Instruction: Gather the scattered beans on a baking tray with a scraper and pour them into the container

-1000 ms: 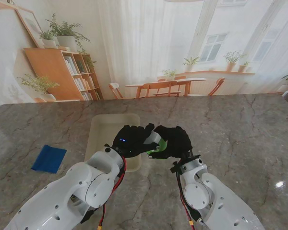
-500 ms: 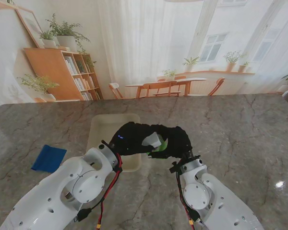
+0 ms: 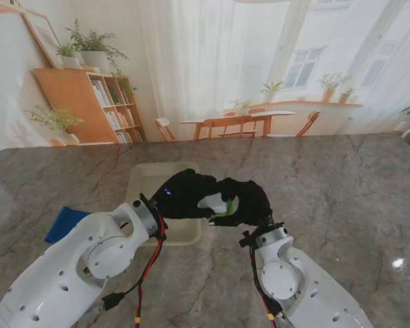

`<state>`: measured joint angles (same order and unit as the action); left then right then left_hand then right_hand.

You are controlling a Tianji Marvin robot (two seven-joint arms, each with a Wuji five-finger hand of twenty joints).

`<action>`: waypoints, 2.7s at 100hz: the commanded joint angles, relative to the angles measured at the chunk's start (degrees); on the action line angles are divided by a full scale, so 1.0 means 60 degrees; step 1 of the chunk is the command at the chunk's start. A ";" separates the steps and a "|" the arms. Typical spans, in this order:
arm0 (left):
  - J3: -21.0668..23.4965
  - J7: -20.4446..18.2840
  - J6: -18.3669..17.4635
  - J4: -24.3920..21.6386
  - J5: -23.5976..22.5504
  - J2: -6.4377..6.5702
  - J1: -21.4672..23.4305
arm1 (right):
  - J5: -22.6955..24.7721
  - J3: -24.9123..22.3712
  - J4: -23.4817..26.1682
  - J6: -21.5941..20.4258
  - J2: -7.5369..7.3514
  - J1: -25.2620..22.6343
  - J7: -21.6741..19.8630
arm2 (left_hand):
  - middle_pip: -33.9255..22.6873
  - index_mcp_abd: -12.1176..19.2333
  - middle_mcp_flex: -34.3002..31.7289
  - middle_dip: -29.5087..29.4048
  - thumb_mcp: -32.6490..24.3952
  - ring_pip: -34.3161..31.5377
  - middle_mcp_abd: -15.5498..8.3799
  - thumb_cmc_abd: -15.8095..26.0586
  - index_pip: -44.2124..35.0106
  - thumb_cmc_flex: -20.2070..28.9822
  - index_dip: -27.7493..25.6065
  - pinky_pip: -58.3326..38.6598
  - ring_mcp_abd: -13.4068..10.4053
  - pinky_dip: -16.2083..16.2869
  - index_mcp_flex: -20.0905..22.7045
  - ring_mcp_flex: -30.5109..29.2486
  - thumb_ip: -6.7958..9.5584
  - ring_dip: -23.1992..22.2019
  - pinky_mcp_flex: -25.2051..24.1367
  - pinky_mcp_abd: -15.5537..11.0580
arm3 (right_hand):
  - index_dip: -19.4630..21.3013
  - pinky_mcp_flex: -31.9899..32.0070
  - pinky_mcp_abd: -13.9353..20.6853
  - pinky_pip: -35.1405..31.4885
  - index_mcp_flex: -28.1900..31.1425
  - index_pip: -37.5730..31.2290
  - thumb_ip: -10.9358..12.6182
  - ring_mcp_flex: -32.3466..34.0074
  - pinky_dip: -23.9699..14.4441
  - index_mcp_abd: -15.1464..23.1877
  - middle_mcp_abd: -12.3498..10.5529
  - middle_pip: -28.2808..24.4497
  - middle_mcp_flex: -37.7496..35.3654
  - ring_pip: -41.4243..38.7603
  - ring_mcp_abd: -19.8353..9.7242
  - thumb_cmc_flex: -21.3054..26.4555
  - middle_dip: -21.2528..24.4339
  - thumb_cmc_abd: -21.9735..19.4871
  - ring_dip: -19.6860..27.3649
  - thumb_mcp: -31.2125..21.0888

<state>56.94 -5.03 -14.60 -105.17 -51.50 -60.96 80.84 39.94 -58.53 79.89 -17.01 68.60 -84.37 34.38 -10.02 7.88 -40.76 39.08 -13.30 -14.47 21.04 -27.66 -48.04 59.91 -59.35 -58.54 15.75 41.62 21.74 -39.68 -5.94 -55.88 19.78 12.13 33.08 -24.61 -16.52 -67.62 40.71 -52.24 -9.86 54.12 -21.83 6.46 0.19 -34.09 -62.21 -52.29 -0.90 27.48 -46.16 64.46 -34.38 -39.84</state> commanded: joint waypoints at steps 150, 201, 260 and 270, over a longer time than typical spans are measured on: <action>0.0230 -0.0751 -0.0983 0.0138 0.0605 0.0140 -0.0131 | -0.0423 -0.0167 -0.0028 -0.0343 0.0082 0.0046 -0.0472 | -0.1309 -0.2556 0.2363 0.1554 0.1867 -0.1487 -0.2595 0.2897 0.6796 -0.0185 0.1849 0.1709 -0.0676 0.1030 -0.1810 0.3300 0.0680 0.2101 -0.3067 0.0079 | 0.0710 -0.0089 0.0138 0.0113 0.0851 -0.1735 0.0446 0.0217 -0.0095 0.2689 -0.1287 -0.1160 -0.0903 -0.0151 -0.0651 0.1501 -0.0600 -0.1692 -0.0338 -0.3609; -0.0029 -0.0189 0.0048 0.0010 -0.0489 0.0082 -0.0076 | -0.0374 -0.0139 -0.0031 -0.0354 0.0099 0.0030 -0.0340 | -0.1885 -0.3060 0.2756 0.2571 0.2480 -0.2113 -0.2097 0.4226 0.7196 -0.1290 0.2768 0.1505 -0.0400 0.1294 -0.2166 0.3715 0.0673 0.1367 -0.3430 0.0184 | 0.0706 -0.0103 0.0110 0.0152 0.0843 -0.1733 0.0437 0.0207 -0.0154 0.2668 -0.1266 -0.1173 -0.0913 -0.0164 -0.0642 0.1508 -0.0583 -0.1683 -0.0342 -0.3621; -0.0264 -0.0137 0.0990 -0.0113 -0.0429 0.0020 -0.0011 | -0.0239 -0.0114 0.0029 -0.0240 0.0092 -0.0024 -0.0214 | -0.0036 -0.3593 0.3150 -0.0046 0.2517 -0.1251 -0.1190 0.4818 0.7476 -0.3100 0.3962 0.2042 0.0266 0.1371 -0.2236 0.4242 0.0768 0.1998 -0.4028 0.0882 | 0.0703 -0.0107 0.0086 0.0123 0.0877 -0.1760 0.0424 0.0212 -0.0206 0.2569 -0.1177 -0.1214 -0.0906 -0.0252 -0.0564 0.1532 -0.0563 -0.1630 -0.0347 -0.3676; -0.0159 -0.0193 0.1053 -0.0231 -0.0222 0.0008 0.0106 | -0.0247 -0.0120 0.0034 -0.0209 0.0085 -0.0021 -0.0256 | 0.0926 -0.4197 0.4292 -0.1831 0.2517 -0.0230 -0.0506 0.5111 0.7878 -0.3873 0.5025 0.2614 0.0583 0.1496 -0.2395 0.4917 0.0796 0.2905 -0.4336 0.1215 | 0.0706 -0.0108 0.0088 0.0120 0.0873 -0.1761 0.0422 0.0209 -0.0209 0.2562 -0.1181 -0.1220 -0.0913 -0.0259 -0.0556 0.1534 -0.0560 -0.1631 -0.0342 -0.3680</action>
<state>55.81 -6.51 -8.83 -105.83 -51.92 -60.72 80.67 38.57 -59.28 79.71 -18.41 69.10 -84.45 33.73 -7.10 -14.46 -18.71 32.32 2.99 -18.63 15.85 -0.91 -3.13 40.26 -32.99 -45.33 17.87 48.69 9.90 -13.26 -5.42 -41.11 -4.19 17.34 33.09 -25.16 -16.49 -67.29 40.67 -52.25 -9.86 54.19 -22.11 8.03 -0.82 -33.93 -62.20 -51.36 -1.72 27.11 -46.74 64.47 -35.02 -39.83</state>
